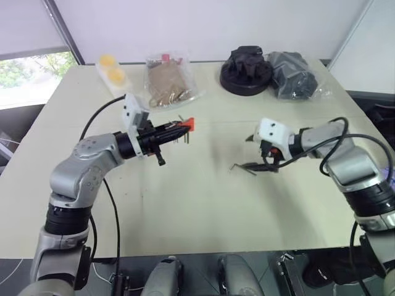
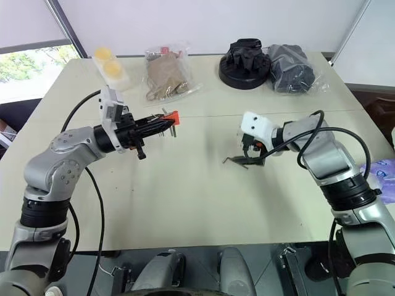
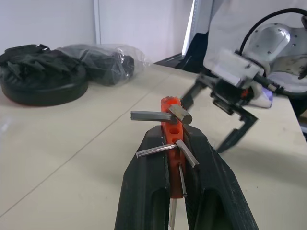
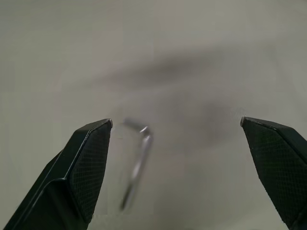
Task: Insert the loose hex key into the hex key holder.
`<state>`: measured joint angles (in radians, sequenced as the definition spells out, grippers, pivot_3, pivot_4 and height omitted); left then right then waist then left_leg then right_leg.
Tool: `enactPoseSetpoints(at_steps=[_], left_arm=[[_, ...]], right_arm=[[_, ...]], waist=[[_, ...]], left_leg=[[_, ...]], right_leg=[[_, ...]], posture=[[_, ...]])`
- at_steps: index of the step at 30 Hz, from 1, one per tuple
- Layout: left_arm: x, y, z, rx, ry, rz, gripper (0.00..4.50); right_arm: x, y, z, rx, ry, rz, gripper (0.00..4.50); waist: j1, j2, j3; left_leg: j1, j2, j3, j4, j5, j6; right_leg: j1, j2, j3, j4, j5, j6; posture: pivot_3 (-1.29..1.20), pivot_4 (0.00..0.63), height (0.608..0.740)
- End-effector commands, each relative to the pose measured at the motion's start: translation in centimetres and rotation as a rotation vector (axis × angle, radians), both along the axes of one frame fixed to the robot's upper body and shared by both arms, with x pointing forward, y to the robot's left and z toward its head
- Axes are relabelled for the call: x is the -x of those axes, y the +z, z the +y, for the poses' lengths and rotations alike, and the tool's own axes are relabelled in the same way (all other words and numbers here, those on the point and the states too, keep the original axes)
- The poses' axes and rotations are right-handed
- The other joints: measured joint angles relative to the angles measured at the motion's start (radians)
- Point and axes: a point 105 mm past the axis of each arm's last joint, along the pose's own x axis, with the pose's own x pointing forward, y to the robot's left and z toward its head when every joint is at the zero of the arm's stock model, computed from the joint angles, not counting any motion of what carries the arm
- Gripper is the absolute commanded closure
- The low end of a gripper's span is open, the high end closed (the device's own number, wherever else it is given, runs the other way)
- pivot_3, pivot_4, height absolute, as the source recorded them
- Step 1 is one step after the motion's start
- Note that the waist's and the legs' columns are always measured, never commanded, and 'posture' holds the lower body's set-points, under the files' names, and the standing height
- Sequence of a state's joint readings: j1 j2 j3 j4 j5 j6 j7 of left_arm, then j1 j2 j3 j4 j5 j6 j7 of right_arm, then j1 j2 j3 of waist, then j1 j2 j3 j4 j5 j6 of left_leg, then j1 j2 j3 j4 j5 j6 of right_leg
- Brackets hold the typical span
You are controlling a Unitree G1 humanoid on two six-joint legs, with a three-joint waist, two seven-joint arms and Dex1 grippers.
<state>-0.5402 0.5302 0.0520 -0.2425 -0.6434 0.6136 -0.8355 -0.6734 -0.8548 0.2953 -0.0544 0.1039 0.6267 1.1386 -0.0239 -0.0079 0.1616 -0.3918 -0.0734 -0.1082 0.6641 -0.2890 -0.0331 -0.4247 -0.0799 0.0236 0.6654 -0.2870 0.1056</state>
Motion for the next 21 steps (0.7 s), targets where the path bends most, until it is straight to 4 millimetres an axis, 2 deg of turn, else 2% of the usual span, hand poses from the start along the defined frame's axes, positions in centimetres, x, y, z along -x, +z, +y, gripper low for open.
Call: enactPoseSetpoints(at_steps=[1,14,21], left_arm=[[0.6,0.9,0.0,0.005,0.000,-0.057,4.50],[0.9,0.6,0.1,0.010,0.027,-0.042,4.50],[1.2,0.6,0.2,0.013,0.038,-0.037,4.50]], right_arm=[[1.0,-0.2,0.2,0.034,0.017,0.046,0.03],[-1.5,-2.4,0.7,0.017,-0.146,0.047,0.03],[-1.7,-4.1,0.2,0.029,-0.184,0.087,0.03]], waist=[[0.006,0.000,0.000],[0.011,0.000,0.000],[0.010,0.000,0.000]], left_leg=[[0.000,0.000,0.000,0.000,0.000,0.000],[0.000,0.000,0.000,0.000,0.000,0.000],[0.000,0.000,0.000,0.000,0.000,0.000]], right_leg=[[0.000,0.000,0.000,0.000,0.000,0.000],[0.000,-0.001,0.000,0.000,0.000,0.000],[0.000,0.000,0.000,0.000,0.000,0.000]], posture=[[0.00,0.150,0.740],[0.00,0.150,0.740],[0.00,0.150,0.740]])
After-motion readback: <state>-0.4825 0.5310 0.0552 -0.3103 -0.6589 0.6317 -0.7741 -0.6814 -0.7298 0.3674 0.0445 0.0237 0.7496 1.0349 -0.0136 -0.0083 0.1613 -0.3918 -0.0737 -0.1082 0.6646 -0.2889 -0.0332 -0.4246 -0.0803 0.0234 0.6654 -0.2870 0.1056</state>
